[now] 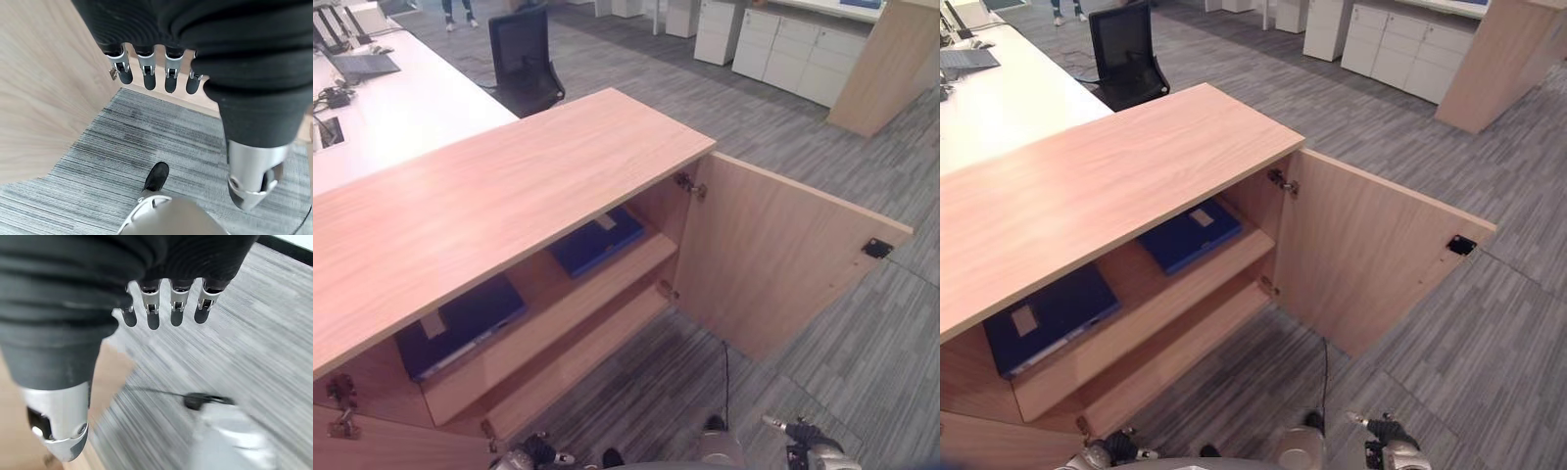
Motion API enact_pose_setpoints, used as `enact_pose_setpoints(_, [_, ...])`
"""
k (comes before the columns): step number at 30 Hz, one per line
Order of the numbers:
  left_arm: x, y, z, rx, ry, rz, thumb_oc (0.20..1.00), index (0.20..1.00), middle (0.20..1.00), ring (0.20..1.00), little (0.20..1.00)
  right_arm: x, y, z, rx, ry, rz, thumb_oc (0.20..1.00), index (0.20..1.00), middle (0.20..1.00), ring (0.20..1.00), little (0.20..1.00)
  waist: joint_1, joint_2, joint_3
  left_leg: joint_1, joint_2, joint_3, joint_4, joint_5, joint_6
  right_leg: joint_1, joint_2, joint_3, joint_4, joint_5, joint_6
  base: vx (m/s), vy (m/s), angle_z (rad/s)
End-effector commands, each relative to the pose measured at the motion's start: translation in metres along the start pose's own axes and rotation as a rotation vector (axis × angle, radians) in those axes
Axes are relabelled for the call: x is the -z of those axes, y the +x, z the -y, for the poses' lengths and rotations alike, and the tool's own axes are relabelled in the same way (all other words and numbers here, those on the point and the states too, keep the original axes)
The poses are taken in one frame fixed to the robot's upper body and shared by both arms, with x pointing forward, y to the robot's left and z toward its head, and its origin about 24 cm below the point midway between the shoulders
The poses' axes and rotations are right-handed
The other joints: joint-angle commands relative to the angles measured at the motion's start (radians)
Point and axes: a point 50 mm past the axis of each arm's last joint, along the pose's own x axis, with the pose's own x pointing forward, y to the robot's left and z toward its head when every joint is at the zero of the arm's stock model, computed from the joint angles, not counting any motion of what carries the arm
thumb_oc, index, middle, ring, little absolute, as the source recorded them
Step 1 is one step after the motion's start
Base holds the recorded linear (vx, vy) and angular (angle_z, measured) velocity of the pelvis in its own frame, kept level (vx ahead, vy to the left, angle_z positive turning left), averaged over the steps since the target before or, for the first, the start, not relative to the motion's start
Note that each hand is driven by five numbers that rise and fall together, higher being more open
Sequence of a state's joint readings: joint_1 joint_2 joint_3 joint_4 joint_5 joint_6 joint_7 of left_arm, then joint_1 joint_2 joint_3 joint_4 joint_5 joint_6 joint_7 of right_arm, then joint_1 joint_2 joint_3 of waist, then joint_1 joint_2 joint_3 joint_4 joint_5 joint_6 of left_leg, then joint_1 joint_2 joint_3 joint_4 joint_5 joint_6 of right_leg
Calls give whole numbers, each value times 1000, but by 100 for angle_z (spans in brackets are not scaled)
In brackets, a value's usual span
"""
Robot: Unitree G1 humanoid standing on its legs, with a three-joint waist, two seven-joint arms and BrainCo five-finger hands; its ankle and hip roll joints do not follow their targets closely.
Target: Put the empty folder in the office cabinet
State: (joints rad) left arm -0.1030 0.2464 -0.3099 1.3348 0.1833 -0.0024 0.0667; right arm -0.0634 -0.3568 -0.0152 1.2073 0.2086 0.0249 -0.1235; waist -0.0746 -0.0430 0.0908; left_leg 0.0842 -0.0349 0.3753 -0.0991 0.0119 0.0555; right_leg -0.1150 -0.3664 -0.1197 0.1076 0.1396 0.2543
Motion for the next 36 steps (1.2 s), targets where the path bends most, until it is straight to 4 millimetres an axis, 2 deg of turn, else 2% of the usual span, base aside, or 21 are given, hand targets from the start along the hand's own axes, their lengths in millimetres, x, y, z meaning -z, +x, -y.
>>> enact_pose_setpoints(1, [-6,2,-16,-55,-3,2,1000,1000,1000,1000,1000,-20,3,21,93,42,59,1000,1000,1000,1000,1000,-3,-38,-17,23,38,-160,63,-146,-37,-21,43,24,-96,32,-30,150,-332,4])
enact_pose_setpoints(2, [-4,1,-17,-57,2,-6,1000,1000,1000,1000,1000,-18,3,25,105,42,51,1000,1000,1000,1000,1000,1,-49,-24,34,45,-158,56,-143,-49,-5,47,14,-115,25,-22,290,-497,3])
enact_pose_setpoints(3, [9,0,-19,-67,-29,-45,1000,1000,1000,1000,1000,-21,2,32,126,38,68,1000,1000,1000,1000,1000,4,-66,-44,61,84,-149,41,-128,-79,2,73,9,-106,8,-20,301,-511,-6])
enact_pose_setpoints(4, [12,0,-18,-68,-50,-52,1000,1000,1000,1000,1000,-22,2,37,137,36,76,1000,1000,1000,1000,1000,3,-68,-47,70,108,-147,39,-125,-91,7,85,4,-98,-4,-26,232,-399,-16])
enact_pose_setpoints(5, [12,0,-18,-68,-50,-52,1000,1000,1000,1000,1000,-22,2,37,137,36,76,1000,1000,1000,1000,1000,3,-68,-47,70,108,-147,39,-125,-91,7,85,3,-98,-4,-26,191,-417,-18])
enact_pose_setpoints(7, [13,-1,-18,-85,-171,-48,1000,1000,1000,1000,1000,-47,-1,63,222,0,188,1000,1000,1000,1000,1000,-8,-54,-56,57,229,-160,54,-85,-147,13,175,-19,-63,-95,-76,226,-623,-16])
enact_pose_setpoints(9, [8,0,-19,-95,-208,-34,1000,1000,1000,1000,1000,-69,-7,77,278,-37,291,1000,1000,1000,1000,1000,-13,-42,-53,33,278,-166,101,-68,-166,27,222,-34,-50,-142,-105,120,-407,18])
enact_pose_setpoints(11, [3,0,-20,-99,-222,-18,1000,1000,1000,1000,1000,-78,-9,83,302,-43,328,1000,1000,1000,1000,1000,-14,-42,-53,9,295,-171,139,-58,-164,29,236,-39,-42,-159,-120,54,-276,15])
enact_pose_setpoints(12, [-9,1,-21,-104,-220,25,1000,1000,1000,1000,1000,-98,-18,98,363,-58,419,1000,1000,1000,1000,1000,-13,-38,-37,-23,316,-179,220,-24,-158,50,262,-53,-33,-186,-149,64,-352,-9])
enact_pose_setpoints(14, [-16,1,-20,-100,-210,51,1000,1000,1000,1000,1000,-107,-22,105,389,-71,453,1000,1000,1000,1000,1000,-13,-38,-34,-37,314,-181,249,-22,-150,56,268,-59,-32,-195,-161,24,-217,18])
enact_pose_setpoints(15, [-24,1,-19,-99,-194,85,1000,1000,1000,1000,1000,-134,-32,116,426,-83,550,1000,1000,1000,1000,1000,6,-37,-11,-80,250,-256,330,-46,-131,69,277,-50,-27,-207,-175,-10,-121,32])
enact_pose_setpoints(16, [-24,1,-19,-100,-194,85,1000,1000,1000,1000,1000,-134,-32,116,426,-83,550,1000,1000,1000,1000,1000,3,-39,-15,-87,247,-260,331,-43,-130,65,275,-53,-28,-205,-175,-4,-162,18])
enact_pose_setpoints(17, [-27,1,-17,-92,-183,93,1000,1000,1000,1000,1000,-147,-38,119,433,-87,601,1000,1000,1000,1000,1000,8,-45,-9,-116,189,-303,333,-87,-114,68,272,-47,-29,-206,-176,-10,-108,1])
enact_pose_setpoints(18, [-29,1,-15,-88,-170,103,1000,1000,1000,1000,1000,-167,-48,125,447,-116,671,1000,1000,1000,1000,1000,19,-50,-3,-151,104,-340,316,-124,-99,66,280,-42,-31,-196,-178,-2,-106,-5])
enact_pose_setpoints(19, [-29,1,-14,-88,-170,103,1000,1000,1000,1000,1000,-167,-48,125,448,-117,671,1000,1000,1000,1000,1000,18,-49,-3,-152,103,-341,316,-125,-98,65,279,-43,-30,-197,-177,-8,-76,1])
enact_pose_setpoints(21, [-26,1,-16,-88,-162,97,1000,1000,1000,1000,1000,-187,-59,132,468,-157,741,1000,1000,1000,1000,1000,19,-47,0,-174,104,-304,302,-114,-91,68,294,-39,-33,-194,-177,0,-32,-6])
enact_pose_setpoints(25, [-12,1,-18,-90,-155,50,1000,1000,1000,1000,1000,-218,-78,125,434,-231,883,1000,1000,1000,1000,1000,28,-40,-25,-129,98,-290,231,-95,-88,89,318,-36,-64,-191,-181,72,-25,-29])
enact_pose_setpoints(29, [2,0,-17,-79,-173,10,1000,1000,1000,1000,1000,-239,-93,106,331,-277,998,1000,1000,1000,1000,1000,40,-31,-38,-89,99,-290,172,-80,-91,108,320,-31,-85,-190,-181,60,-3,-2])
enact_pose_setpoints(33, [8,-1,-14,-64,-178,-8,1000,1000,1000,1000,1000,-249,-102,87,212,-301,1070,1000,1000,1000,1000,1000,44,-25,-42,-62,102,-286,144,-74,-95,119,324,-25,-90,-195,-183,35,6,-2])
enact_pose_setpoints(34, [11,-1,-11,-51,-185,-13,1000,1000,1000,1000,1000,-251,-106,72,113,-334,1100,1000,1000,1000,1000,1000,48,-21,-46,-51,104,-283,132,-72,-98,126,325,-26,-94,-198,-182,32,-1,-2])
enact_pose_setpoints(36, [11,-1,-10,-38,-185,-6,1000,1000,1000,1000,1000,-251,-109,58,30,-399,1115,1000,1000,1000,1000,1000,52,-20,-47,-44,106,-286,126,-71,-100,131,325,-26,-97,-200,-182,17,-2,0])
